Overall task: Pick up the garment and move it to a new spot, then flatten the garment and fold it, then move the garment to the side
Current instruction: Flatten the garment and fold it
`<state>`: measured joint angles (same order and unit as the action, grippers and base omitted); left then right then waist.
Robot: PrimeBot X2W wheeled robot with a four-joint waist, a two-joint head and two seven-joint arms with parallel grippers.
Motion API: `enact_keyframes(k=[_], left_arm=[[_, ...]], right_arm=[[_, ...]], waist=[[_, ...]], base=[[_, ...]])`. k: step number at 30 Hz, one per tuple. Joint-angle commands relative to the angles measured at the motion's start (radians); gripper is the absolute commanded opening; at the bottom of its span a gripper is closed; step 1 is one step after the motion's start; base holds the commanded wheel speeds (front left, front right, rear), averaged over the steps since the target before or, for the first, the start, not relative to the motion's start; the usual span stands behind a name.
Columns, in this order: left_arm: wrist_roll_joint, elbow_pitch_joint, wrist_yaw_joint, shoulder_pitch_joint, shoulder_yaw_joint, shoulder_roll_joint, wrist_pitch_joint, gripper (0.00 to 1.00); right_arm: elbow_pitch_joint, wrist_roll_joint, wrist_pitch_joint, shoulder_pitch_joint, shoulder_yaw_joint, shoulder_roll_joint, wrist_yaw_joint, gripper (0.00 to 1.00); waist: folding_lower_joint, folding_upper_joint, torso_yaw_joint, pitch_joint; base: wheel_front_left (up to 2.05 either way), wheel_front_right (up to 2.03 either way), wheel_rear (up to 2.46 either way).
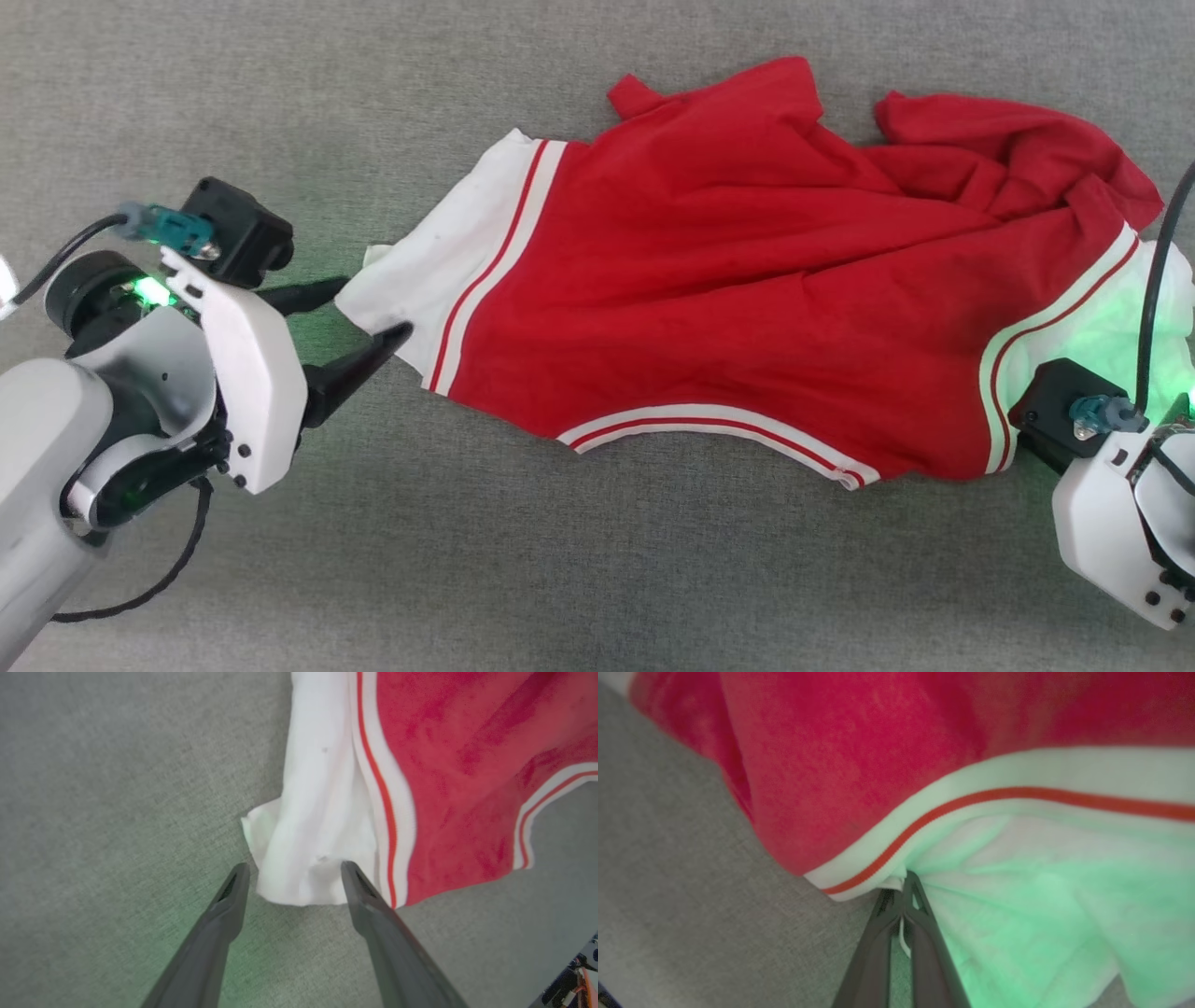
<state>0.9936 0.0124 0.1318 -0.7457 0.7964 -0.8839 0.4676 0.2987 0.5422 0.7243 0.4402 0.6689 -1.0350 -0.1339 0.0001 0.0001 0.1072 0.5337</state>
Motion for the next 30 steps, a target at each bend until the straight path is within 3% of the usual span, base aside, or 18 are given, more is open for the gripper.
enact_keyframes(k=[1, 6, 7, 8, 9, 10, 11, 18, 25, 30], left_arm=[[0.022, -0.012, -0.003, -0.02, 0.025, 0.0, 0.016, 1.0], [0.16, -0.063, -0.003, -0.064, 0.112, 0.008, 0.093, 0.96], [0.172, -0.069, -0.003, -0.075, 0.122, 0.009, 0.092, 0.82], [0.186, -0.077, -0.003, -0.085, 0.13, 0.011, 0.085, 0.58], [0.204, -0.084, -0.003, -0.092, 0.142, 0.016, 0.082, 0.42], [0.227, -0.088, -0.002, -0.095, 0.15, 0.021, 0.077, 0.18], [0.243, -0.093, -0.002, -0.099, 0.158, 0.023, 0.075, 0.0], [0.303, -0.105, -0.002, -0.138, 0.184, -0.005, -0.007, 0.0], [0.345, -0.059, -0.002, -0.152, 0.138, -0.037, -0.239, 0.0], [0.455, -0.008, -0.002, -0.163, 0.078, -0.026, -0.375, 0.0]], right_arm=[[-0.059, -0.015, 0.019, -0.026, 0.038, 0.02, 0.006, 0.0], [-0.068, -0.016, 0.014, -0.008, 0.051, 0.034, 0.006, 0.0], [-0.071, -0.016, 0.012, -0.003, 0.053, 0.036, 0.006, 0.0], [-0.073, -0.016, 0.01, 0.002, 0.054, 0.038, 0.006, 0.0], [-0.075, -0.017, 0.007, 0.006, 0.057, 0.041, 0.006, 0.0], [-0.076, -0.017, 0.004, 0.009, 0.057, 0.045, 0.006, 0.0], [-0.077, -0.016, 0.003, 0.012, 0.058, 0.049, 0.007, 0.0], [-0.076, -0.02, -0.06, 0.037, 0.007, 0.069, 0.007, 0.0], [-0.045, -0.048, -0.144, 0.017, -0.21, 0.078, 0.006, 0.0], [0.009, -0.043, -0.172, -0.016, -0.381, 0.075, 0.006, 0.0]], waist=[[-0.0001, -0.0001, -0.006, 0.006], [-0.0001, -0.0001, -0.018, 0.016], [-0.0001, -0.0001, -0.02, 0.017], [-0.0001, -0.0001, -0.022, 0.018], [-0.0001, -0.0001, -0.025, 0.019], [-0.0001, -0.0001, -0.027, 0.019], [-0.0001, -0.0001, -0.029, 0.018], [-0.0001, -0.0001, -0.051, -0.018], [-0.0001, -0.0001, -0.074, -0.09], [-0.0001, -0.0001, -0.076, -0.122]], base=[[0.0, 0.0, 0.0], [0.0, 0.0, 0.0], [0.0, 0.0, 0.0], [0.0, 0.0, 0.0], [0.0, 0.0, 0.0], [0.0, 0.0, 0.0], [0.0, 0.0, 0.0], [0.0, 0.0, 0.0], [0.0, 0.0, 0.0], [0.0, 0.0, 0.0]])
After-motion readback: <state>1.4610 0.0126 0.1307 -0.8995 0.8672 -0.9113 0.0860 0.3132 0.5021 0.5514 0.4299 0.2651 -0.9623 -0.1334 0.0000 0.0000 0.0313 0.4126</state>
